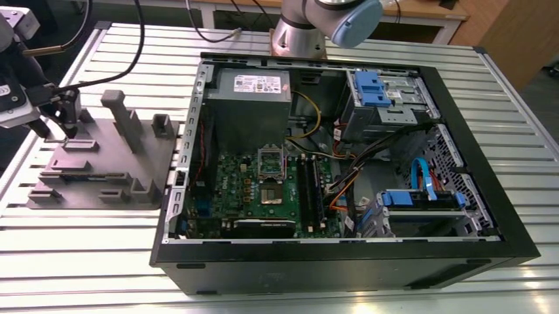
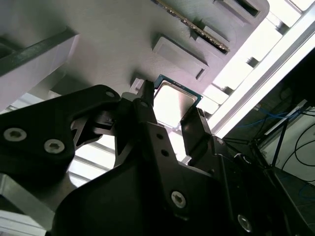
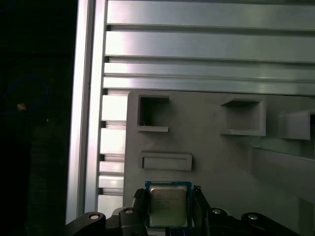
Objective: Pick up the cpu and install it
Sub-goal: 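Pick up the cpu and move it towards the insertion slot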
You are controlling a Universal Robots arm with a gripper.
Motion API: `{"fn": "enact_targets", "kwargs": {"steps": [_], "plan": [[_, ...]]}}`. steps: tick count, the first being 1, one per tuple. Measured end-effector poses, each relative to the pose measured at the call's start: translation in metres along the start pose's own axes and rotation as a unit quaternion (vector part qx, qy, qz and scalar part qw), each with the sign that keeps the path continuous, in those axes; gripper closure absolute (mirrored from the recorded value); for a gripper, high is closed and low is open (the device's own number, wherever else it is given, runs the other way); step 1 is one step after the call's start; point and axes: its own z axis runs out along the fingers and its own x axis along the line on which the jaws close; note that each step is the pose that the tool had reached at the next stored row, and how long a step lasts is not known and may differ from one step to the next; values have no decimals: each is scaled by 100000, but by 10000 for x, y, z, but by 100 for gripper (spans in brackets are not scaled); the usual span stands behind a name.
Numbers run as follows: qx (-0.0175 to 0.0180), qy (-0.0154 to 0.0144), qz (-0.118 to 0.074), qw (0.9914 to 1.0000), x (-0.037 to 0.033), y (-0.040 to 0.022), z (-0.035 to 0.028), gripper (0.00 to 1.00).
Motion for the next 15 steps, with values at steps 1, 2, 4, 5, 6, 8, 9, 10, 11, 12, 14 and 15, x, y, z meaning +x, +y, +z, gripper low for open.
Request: {"fn": "enact_targets", "kwargs": {"steps": [1,2,4,5,6,8,9,10,11,12,14,15], "plan": [[1,1,-1,100000,0,1,-9,53],[0,0,-1,100000,0,1,-18,53],[1,1,0,100000,1,2,-34,53],[3,5,-1,100000,1,2,-42,53],[-1,2,0,100000,1,3,-48,53],[1,3,-1,100000,1,3,-61,53],[0,2,-1,100000,1,4,-66,53],[2,0,0,100000,1,4,-71,53],[2,4,0,100000,1,4,-76,53],[2,4,-1,100000,1,4,-81,53],[1,0,-1,100000,2,5,-91,53],[2,0,1,100000,2,5,-96,53]]}}
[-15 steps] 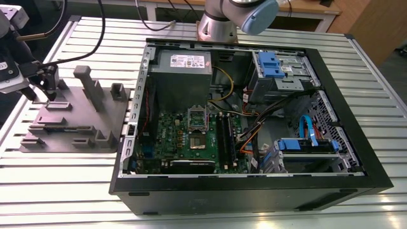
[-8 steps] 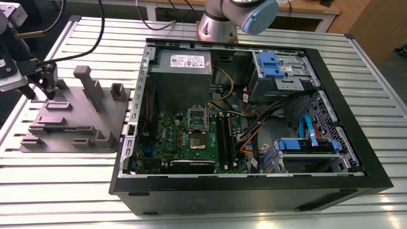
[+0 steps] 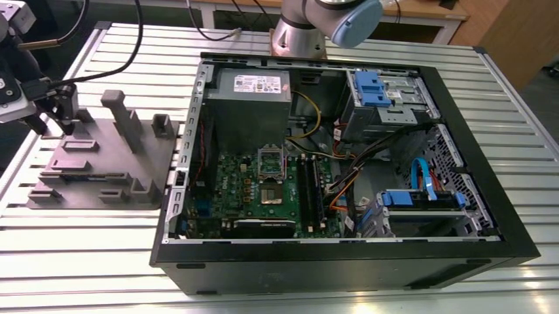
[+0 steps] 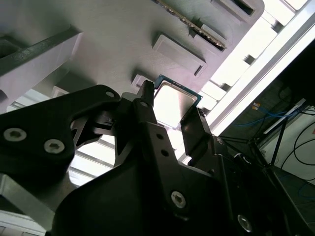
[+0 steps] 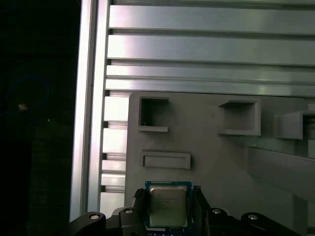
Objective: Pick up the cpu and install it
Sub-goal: 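Pick up the cpu and move it towards the insertion slot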
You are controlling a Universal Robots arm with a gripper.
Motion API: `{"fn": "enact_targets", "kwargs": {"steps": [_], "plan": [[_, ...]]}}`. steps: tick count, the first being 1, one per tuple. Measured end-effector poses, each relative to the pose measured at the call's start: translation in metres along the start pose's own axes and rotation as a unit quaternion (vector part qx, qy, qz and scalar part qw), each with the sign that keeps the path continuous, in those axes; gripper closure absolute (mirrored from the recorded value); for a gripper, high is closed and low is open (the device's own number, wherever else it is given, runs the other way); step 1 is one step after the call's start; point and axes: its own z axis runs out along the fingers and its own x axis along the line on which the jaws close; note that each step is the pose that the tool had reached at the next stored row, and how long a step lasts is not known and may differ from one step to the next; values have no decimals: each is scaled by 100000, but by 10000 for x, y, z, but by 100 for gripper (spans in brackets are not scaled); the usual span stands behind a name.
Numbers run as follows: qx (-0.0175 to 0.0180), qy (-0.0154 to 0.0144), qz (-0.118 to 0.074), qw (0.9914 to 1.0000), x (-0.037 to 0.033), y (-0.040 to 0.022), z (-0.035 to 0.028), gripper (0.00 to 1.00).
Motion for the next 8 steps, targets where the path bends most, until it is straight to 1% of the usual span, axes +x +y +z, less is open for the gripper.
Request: {"fn": "enact_targets", "kwargs": {"steps": [8], "plan": [[-1,-1,-2,100000,0,1,-28,53]]}}
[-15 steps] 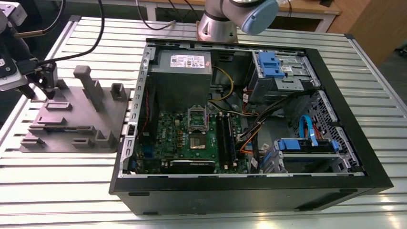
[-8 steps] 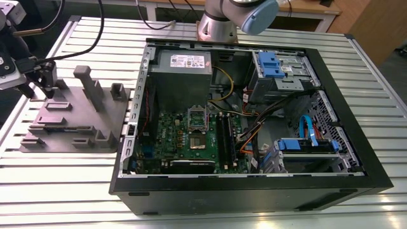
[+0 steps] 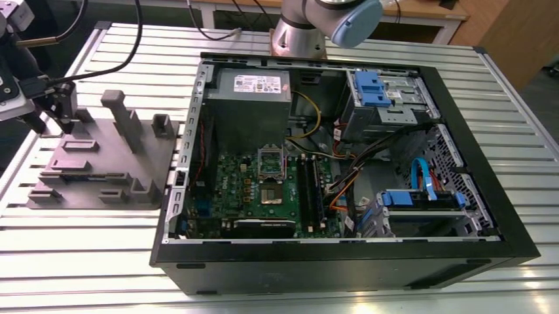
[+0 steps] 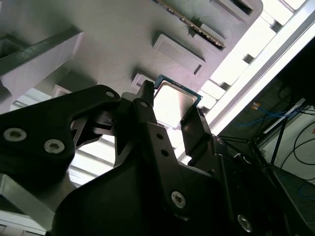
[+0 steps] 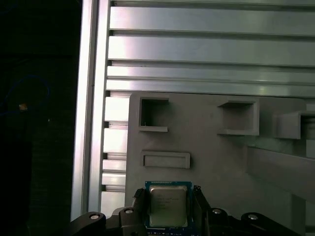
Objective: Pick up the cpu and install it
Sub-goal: 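Pick up the cpu and move it towards the insertion slot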
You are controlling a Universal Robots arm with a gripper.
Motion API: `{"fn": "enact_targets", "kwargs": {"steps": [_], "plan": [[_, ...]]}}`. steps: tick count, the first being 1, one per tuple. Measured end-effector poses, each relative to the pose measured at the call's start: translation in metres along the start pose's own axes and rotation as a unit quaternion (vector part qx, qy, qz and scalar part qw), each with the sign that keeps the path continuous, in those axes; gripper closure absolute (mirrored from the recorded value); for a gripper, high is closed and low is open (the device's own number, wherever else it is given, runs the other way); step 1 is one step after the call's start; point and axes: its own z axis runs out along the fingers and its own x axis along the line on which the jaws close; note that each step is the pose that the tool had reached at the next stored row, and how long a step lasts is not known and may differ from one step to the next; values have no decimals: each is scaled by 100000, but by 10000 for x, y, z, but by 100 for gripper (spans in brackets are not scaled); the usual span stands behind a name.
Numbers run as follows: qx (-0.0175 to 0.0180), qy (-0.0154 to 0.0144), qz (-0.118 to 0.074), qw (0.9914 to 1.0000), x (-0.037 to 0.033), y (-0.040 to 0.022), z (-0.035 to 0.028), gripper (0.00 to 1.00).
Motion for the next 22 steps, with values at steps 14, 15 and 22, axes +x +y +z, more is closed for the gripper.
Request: {"fn": "enact_targets", "kwargs": {"steps": [14,15,22], "plan": [[1,1,0,100000,1,3,-50,53],[2,8,0,100000,1,3,-55,53],[2,5,1,100000,1,4,-78,53]]}}
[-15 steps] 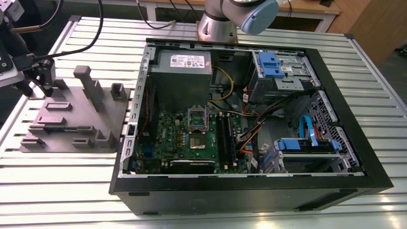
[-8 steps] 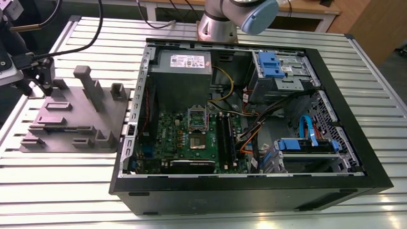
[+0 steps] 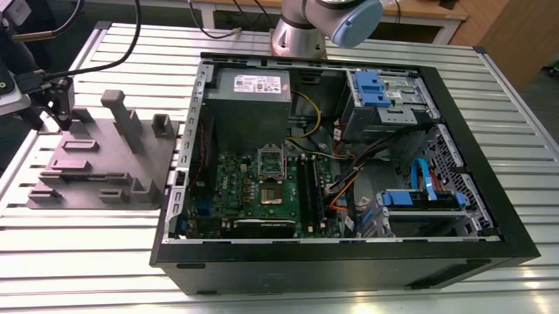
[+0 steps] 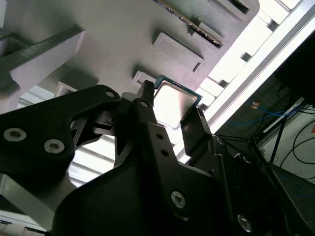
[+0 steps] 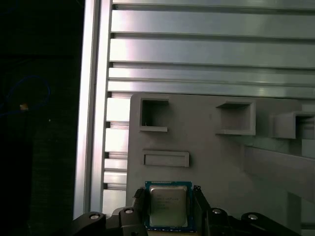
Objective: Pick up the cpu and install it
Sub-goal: 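Pick up the cpu and move it towards the insertion slot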
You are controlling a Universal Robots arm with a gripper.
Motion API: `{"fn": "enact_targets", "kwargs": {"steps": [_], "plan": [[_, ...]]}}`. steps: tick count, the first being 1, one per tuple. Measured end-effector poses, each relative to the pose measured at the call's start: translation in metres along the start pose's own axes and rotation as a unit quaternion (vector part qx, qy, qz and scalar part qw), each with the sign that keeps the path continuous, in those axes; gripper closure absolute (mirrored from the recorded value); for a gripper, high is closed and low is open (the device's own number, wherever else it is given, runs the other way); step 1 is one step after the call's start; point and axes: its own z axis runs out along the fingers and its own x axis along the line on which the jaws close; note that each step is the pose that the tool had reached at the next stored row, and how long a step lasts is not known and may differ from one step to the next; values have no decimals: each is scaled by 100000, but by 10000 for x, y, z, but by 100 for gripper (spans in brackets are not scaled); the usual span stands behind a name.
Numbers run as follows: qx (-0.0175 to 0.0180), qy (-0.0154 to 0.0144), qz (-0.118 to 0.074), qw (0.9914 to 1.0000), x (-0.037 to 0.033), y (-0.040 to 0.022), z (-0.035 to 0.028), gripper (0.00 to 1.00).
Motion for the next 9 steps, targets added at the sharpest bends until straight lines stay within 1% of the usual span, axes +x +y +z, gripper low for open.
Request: {"fn": "enact_targets", "kwargs": {"steps": [9], "plan": [[-1,0,0,100000,1,2,-30,53]]}}
